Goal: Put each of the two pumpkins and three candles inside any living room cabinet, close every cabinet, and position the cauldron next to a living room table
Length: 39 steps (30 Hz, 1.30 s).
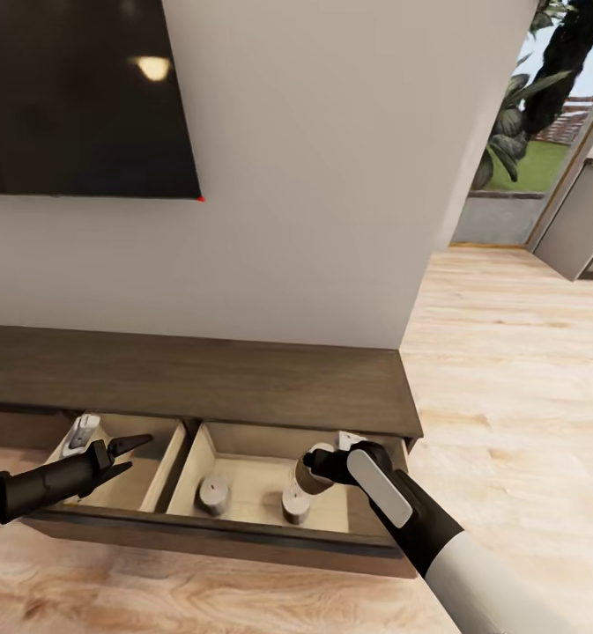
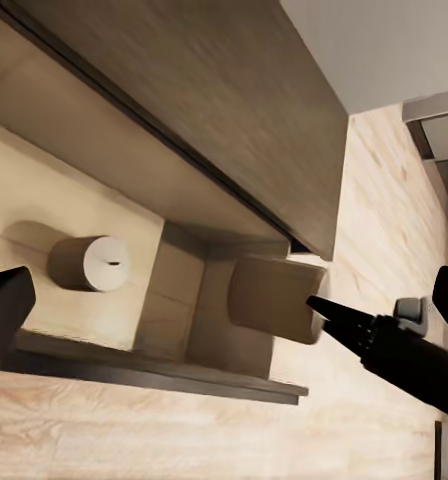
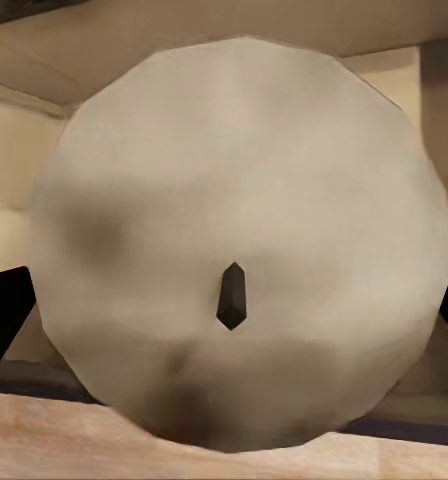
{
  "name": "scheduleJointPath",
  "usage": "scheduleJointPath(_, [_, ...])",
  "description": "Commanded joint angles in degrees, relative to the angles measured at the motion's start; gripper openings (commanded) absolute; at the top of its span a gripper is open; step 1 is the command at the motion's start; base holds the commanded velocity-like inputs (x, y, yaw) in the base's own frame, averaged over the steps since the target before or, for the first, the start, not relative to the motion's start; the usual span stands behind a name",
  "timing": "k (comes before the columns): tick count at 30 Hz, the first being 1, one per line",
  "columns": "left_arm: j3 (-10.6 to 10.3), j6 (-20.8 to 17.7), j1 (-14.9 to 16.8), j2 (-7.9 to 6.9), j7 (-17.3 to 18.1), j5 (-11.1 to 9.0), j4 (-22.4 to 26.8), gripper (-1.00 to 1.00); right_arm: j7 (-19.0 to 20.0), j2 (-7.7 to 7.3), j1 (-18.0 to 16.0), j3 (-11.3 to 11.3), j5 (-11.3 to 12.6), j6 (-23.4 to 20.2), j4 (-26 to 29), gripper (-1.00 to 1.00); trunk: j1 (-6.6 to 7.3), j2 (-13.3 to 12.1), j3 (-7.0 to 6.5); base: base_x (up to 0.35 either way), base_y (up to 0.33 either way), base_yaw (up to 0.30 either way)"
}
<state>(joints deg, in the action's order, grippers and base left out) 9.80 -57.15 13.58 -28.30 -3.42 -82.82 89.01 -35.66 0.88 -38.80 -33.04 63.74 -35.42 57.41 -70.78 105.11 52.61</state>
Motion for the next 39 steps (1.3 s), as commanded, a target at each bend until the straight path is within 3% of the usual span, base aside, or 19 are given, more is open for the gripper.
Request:
scheduleJointPath(1, [0.04,-0.24,0.04,0.00,-0.36,-0.41,0.02,1.00,-0.98,0.02,-0.06,-0.09,0.77,0.27,-0.03,-1.00,-0.02,0.02,0.05,0.286,0.000,0.000])
scheduleJointPath(6, [0.04,-0.24,0.02,0.00,-0.35,-0.47,0.02,1.00,-3.68,0.07,-0.08,-0.03,0.77,0.45,-1.19,-1.00,-0.02,0.02,0.05,0.129,0.000,0.000])
scheduleJointPath(18, [0.04,-0.24,-0.31,0.00,-0.30,-0.50,0.02,1.00,-4.20,-0.01,-0.12,0.08,0.61,0.83,-7.31,-1.00,-0.02,0.02,0.05,0.008,0.075,0.000])
scheduleJointPath(26, [0.04,-0.24,-0.31,0.00,-0.31,-0.50,0.02,1.00,-4.31,-0.23,-0.11,0.08,0.48,4.45,-12.14,-1.00,-0.02,0.02,0.05,0.000,0.004,0.000])
scheduleJointPath(39, [0.04,-0.24,-0.31,0.00,-0.34,-0.50,0.02,1.00,-4.33,-1.02,-0.12,0.17,-0.10,9.45,-14.50,-1.00,-0.02,0.02,0.05,0.031,0.000,0.000])
